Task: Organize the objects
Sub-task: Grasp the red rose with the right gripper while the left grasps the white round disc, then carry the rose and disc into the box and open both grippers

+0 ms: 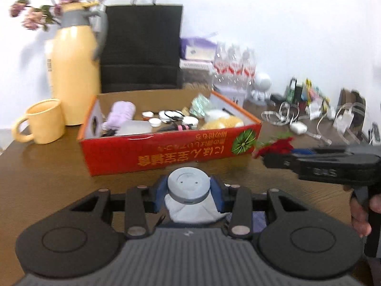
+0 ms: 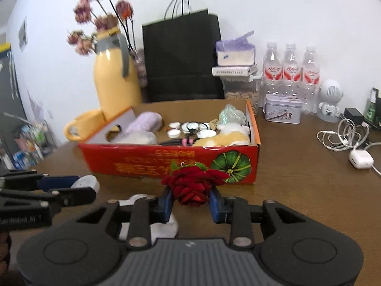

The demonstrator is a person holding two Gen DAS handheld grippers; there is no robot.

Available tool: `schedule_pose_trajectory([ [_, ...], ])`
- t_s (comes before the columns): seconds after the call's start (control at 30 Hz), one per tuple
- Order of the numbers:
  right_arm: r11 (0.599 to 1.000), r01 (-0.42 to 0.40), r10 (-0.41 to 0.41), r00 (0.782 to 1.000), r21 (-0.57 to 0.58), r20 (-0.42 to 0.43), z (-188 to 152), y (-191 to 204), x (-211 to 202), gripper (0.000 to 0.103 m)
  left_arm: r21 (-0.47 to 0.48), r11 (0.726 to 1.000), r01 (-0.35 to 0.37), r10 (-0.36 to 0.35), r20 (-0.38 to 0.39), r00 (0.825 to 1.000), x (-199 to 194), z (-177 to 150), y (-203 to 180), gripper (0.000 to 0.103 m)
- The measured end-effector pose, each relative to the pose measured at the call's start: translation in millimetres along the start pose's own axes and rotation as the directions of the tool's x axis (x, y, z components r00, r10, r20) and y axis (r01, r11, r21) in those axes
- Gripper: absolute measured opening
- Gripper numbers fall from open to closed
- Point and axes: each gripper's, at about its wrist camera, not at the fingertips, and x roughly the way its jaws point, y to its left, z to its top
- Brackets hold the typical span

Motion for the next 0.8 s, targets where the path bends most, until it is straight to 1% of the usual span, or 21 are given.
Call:
schedule_pose_trajectory([
  [0.1,0.999,-0.029,0.029,1.0,0.012,0.01,-10,6,-38,0.03,-0.028,0.999,-0.016,0.016,0.027,1.0,-33,-6,2,0.041],
  [0.17,0.998,-0.062,0.062,0.998,0.005,0.023,-19,12,-65,0.03,-0.04,0.999,-0.004,0.006,0.052,0.999,-56,-13,3,0.041],
  [0.23,0.995,-0.101,0.101,0.995,0.007,0.014,-30,18,-83,0.03,-0.045,0.999,0.003,0.0,0.054,0.999,-70,-19,4,0.041],
  [0.3,0.995,-0.101,0.101,0.995,0.007,-0.009,-38,22,-91,0.03,-0.048,0.999,-0.009,0.012,0.054,0.998,-77,-21,5,0.041],
  [0.4,0.996,-0.084,0.084,0.996,0.011,-0.033,-46,26,-94,0.03,-0.065,0.998,-0.025,0.029,0.075,0.997,-83,-19,9,0.041],
  [0.5,0.997,-0.078,0.078,0.997,0.005,-0.022,-44,28,-96,0.03,-0.084,0.996,-0.01,0.017,0.088,0.996,-81,-16,14,0.041],
  [0.6,0.996,-0.089,0.089,0.996,-0.019,-0.004,-32,30,-93,0.03,-0.072,0.997,0.023,-0.016,0.093,0.996,-67,-5,21,0.041],
  [0.63,0.995,-0.093,0.093,0.996,-0.035,0.001,-25,30,-89,0.03,-0.061,0.998,0.031,-0.025,0.093,0.995,-57,5,25,0.041],
  [0.7,0.993,-0.104,0.105,0.995,-0.063,0.005,-6,29,-74,0.03,-0.056,0.998,0.014,-0.008,0.106,0.994,-41,26,33,0.041],
  [0.77,0.987,-0.128,0.13,0.992,-0.092,0.007,16,27,-56,0.03,-0.001,1.0,0.01,-0.01,0.13,0.992,-16,53,40,0.041],
  [0.8,0.985,-0.138,0.139,0.99,-0.101,0.008,29,26,-44,0.03,0.012,1.0,0.004,-0.006,0.132,0.991,-3,66,44,0.041],
])
